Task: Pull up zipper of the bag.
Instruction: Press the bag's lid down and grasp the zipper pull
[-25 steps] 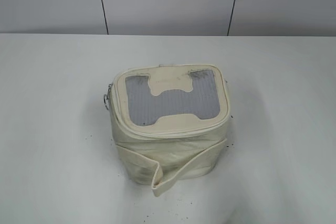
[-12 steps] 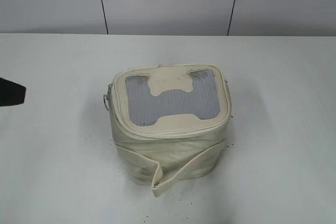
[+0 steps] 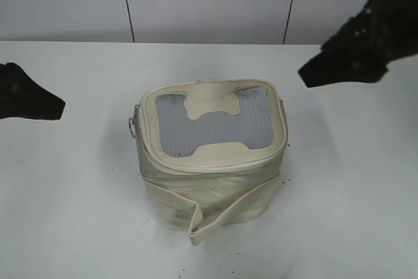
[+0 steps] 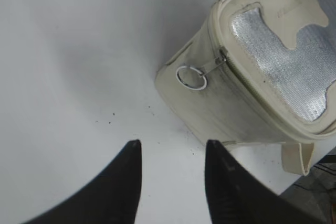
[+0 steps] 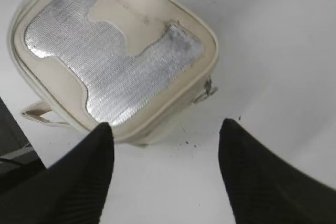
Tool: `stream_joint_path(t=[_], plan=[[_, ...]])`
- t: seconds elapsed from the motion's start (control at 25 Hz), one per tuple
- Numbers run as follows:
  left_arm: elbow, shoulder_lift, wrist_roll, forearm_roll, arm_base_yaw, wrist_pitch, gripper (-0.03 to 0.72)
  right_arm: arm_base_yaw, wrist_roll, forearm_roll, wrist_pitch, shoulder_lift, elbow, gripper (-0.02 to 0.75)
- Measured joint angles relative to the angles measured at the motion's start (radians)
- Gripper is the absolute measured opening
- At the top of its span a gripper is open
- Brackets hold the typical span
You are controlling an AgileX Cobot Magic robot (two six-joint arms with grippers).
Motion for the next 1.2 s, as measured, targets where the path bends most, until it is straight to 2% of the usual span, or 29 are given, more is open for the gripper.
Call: stream_joint_path(t=[0.16, 0.36, 0.6, 0.76, 0.92, 1.2], plan=[[-0.022, 0.064, 0.022, -0.002, 0.0, 0.017, 0.312, 0.072, -0.077, 0.012, 0.043, 0.181, -0.16, 0.468], [-0.051, 0.111, 0.12, -0.02, 0.0, 0.025, 0.313, 0.158, -0.092, 0.012, 0.122, 0.391, -0.392, 0.467], [-0.068, 0.171, 0.169, -0.046, 0.0, 0.037, 0.315, 0.2, -0.092, 0.019, 0.299, 0.644, -0.706, 0.465], [-0.068, 0.215, 0.186, -0.051, 0.0, 0.031, 0.321, 0.203, -0.079, 0.033, 0.365, 0.775, -0.881, 0.465], [-0.068, 0.245, 0.191, -0.068, 0.0, 0.044, 0.345, 0.203, -0.07, 0.042, 0.368, 0.843, -0.962, 0.465], [-0.068, 0.253, 0.193, -0.098, 0.0, 0.053, 0.364, 0.203, -0.067, 0.043, 0.373, 0.91, -0.972, 0.459]])
